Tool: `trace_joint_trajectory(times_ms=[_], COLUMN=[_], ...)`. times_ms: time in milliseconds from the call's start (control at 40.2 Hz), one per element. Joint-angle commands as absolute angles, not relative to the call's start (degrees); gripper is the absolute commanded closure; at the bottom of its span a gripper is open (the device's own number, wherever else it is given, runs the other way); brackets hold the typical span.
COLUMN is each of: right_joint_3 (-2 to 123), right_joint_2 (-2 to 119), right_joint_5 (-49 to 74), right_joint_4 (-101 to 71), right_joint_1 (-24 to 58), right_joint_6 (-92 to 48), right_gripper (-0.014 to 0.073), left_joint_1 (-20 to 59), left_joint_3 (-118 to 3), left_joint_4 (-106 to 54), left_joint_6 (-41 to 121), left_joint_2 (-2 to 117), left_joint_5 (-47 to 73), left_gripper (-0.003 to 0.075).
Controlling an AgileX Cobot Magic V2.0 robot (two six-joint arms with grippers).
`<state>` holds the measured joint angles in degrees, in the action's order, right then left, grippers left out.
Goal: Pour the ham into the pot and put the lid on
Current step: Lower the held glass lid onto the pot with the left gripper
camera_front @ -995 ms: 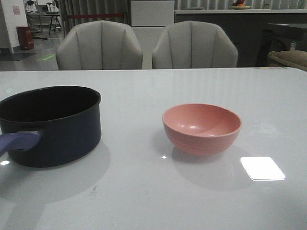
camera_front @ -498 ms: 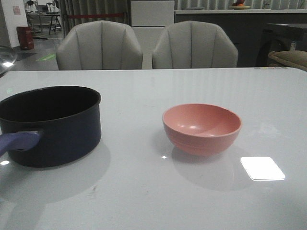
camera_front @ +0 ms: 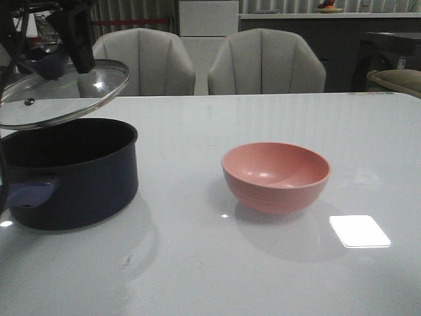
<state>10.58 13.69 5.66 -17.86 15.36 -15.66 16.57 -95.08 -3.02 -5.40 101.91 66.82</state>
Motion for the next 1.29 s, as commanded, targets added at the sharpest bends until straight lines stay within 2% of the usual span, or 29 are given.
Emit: trace_joint_trajectory(times_ms=[0, 622, 722, 871, 946, 1269], right_joint_3=[12.14, 12.14, 12.14, 12.14, 12.14, 12.14], right_joint_2=[14.1, 14.1, 14.1, 14.1, 14.1, 14.1], right_joint_5=[1.07, 1.07, 1.07, 1.07, 1.07, 1.07], right_joint_4=[-18.22, -18.22, -18.22, -18.22, -18.22, -18.22], right_joint_1=[15.42, 15.42, 15.42, 15.42, 15.42, 15.42], right_joint_6=[-16.26, -16.26, -16.26, -16.26, -16.26, -16.26], right_gripper=[0.0444, 0.0444, 0.0444, 0.0444, 0.0444, 0.0444], left_joint_1=[17.48, 17.52, 17.52, 17.52, 17.52, 17.52], left_joint_3=[-97.24, -99.19, -99.19, -99.19, -99.19, -99.19], left_joint_4=[-3.15, -2.95, -2.95, -2.95, -2.82, 0.0], left_joint_6=[-5.41, -5.33, -5.33, -5.33, -5.33, -5.33], left_joint_2=[100.25, 107.41, 107.77, 107.77, 107.77, 107.51], left_joint_5=[65.75, 68.62, 68.84, 69.3, 69.81, 72.67], left_gripper=[0.0419, 0.0412, 0.0361, 0.0191, 0.014, 0.0132])
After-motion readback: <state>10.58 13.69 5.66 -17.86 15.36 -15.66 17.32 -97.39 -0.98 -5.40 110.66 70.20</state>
